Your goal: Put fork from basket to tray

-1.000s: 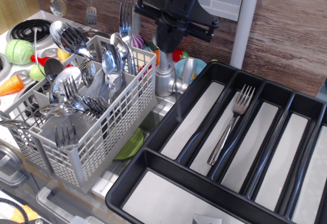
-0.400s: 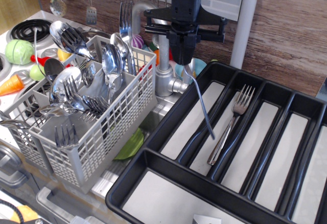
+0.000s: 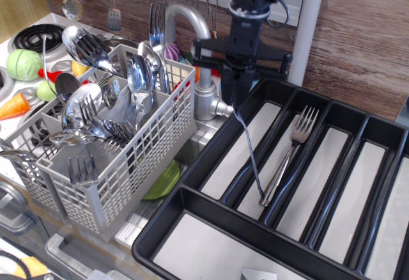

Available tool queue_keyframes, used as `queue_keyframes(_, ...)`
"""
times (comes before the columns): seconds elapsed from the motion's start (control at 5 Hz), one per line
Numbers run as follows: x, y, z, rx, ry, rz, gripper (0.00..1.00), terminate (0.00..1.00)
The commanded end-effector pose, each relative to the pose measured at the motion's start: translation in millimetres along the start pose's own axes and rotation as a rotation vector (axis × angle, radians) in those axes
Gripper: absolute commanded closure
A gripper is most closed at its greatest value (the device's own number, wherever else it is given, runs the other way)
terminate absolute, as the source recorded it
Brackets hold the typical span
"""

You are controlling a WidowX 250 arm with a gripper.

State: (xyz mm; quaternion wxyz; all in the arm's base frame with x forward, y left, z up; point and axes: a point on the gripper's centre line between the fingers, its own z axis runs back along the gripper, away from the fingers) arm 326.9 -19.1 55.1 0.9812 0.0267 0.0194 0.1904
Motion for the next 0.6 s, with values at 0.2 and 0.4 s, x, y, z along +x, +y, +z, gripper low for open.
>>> queue_keyframes(0.2, 15.6, -4.8, -3.9, 0.112, -0.137, 0.059, 0.0, 0.0)
queue_keyframes(0.4, 15.6, -4.8, -3.9, 0.112, -0.137, 0.059, 0.0, 1.0)
